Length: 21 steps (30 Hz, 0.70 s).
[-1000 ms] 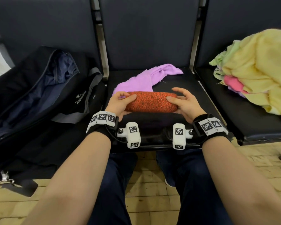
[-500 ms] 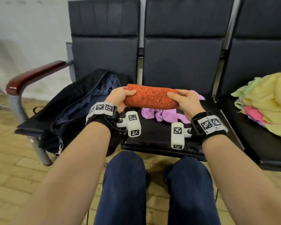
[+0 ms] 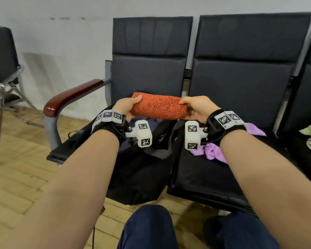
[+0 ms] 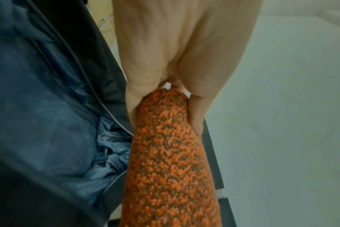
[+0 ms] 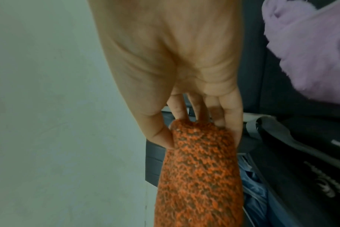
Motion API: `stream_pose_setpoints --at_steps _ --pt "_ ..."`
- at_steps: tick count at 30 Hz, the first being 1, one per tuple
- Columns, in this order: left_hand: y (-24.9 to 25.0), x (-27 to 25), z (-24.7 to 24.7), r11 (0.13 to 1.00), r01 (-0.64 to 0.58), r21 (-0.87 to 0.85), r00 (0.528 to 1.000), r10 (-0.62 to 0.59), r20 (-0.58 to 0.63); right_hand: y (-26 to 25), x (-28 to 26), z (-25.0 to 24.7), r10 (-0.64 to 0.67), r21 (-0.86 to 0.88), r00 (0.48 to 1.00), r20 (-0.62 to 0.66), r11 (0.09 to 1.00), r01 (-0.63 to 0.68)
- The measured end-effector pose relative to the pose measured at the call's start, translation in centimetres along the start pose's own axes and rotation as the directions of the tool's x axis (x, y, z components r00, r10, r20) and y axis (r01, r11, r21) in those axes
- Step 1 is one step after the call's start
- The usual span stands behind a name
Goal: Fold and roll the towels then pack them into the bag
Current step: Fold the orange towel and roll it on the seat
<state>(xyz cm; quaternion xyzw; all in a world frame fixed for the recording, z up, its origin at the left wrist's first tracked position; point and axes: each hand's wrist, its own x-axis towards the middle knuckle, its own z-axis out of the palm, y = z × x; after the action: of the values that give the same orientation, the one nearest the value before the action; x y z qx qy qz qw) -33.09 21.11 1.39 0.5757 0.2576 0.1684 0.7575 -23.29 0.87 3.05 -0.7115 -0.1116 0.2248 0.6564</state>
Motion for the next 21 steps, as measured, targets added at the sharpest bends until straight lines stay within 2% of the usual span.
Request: stream_pose_setpoints --at_steps 4,7,10,12,15,17,20,21 --pt "1.8 5.6 -2.8 0.999 0.035 0.021 0.997 -0.034 -0.067 -1.1 5.2 3.6 0.046 0.005 0.999 -0.013 0.999 -0.046" --pt "1.9 10.2 -4.6 0.996 0.082 0.044 0.995 -0.079 -0.065 -1.0 9.9 5.6 0.126 -0.038 0.992 0.001 0.991 -0.126" --pt "0.9 14.4 -5.7 0.984 0.156 0.086 0.987 -0.152 -0.05 -0.6 14.4 7.4 0.241 -0.191 0.97 0.039 0.954 -0.229" --pt "-0.1 17.3 -6.4 0.969 0.209 0.134 0.978 -0.205 -0.047 0.1 16.6 8.3 0.274 -0.297 0.961 0.047 0.922 -0.248" --pt "-1.9 20.8 -7.1 0.948 0.265 0.174 0.964 -0.259 -0.059 1.3 19.1 9.6 0.19 -0.409 0.981 0.035 0.898 -0.159" --pt "-3.2 22.9 -7.5 0.934 0.293 0.206 0.956 -0.283 -0.077 2.7 20.3 10.4 0.182 -0.568 0.983 0.022 0.811 -0.138" --pt "-5.0 25.6 -8.4 0.912 0.319 0.257 0.948 -0.309 -0.078 4.9 22.3 11.9 0.182 -0.644 0.983 -0.028 0.749 -0.157" --pt "-5.7 26.5 -8.6 0.905 0.329 0.268 0.944 -0.319 -0.082 5.6 23.1 12.3 0.177 -0.697 0.984 -0.031 0.702 -0.148"
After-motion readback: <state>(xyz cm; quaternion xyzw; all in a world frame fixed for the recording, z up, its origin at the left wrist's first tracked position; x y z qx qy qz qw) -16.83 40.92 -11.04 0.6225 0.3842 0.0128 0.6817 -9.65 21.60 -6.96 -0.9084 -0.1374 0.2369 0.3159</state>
